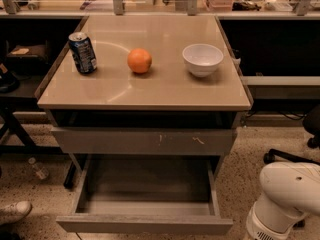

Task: Close middle drawer

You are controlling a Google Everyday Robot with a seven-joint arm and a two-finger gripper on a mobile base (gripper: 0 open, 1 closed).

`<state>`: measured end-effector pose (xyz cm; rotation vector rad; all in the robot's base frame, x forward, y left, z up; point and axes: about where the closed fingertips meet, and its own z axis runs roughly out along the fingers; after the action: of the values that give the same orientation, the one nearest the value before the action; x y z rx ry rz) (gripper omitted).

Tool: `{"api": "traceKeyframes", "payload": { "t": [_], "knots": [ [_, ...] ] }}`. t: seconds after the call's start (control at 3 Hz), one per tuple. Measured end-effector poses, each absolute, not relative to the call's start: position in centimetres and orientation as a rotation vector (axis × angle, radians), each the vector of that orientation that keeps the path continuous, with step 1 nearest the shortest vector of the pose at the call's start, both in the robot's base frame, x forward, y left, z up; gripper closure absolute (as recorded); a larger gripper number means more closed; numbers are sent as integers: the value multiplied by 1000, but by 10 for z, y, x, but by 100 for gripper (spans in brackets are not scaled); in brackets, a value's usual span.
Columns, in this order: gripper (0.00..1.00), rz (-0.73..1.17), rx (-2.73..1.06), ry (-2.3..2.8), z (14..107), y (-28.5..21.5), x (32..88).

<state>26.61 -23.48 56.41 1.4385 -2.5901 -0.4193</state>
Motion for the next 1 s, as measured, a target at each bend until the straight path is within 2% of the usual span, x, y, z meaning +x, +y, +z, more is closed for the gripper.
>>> {"api": "traceKeyframes", "payload": {
  "t": [0.67,1.0],
  "knots": [
    [100,-688,1555,-2654,513,-192,297],
    [100,-734,1621,-2642,489,-178,311]
  ]
}}
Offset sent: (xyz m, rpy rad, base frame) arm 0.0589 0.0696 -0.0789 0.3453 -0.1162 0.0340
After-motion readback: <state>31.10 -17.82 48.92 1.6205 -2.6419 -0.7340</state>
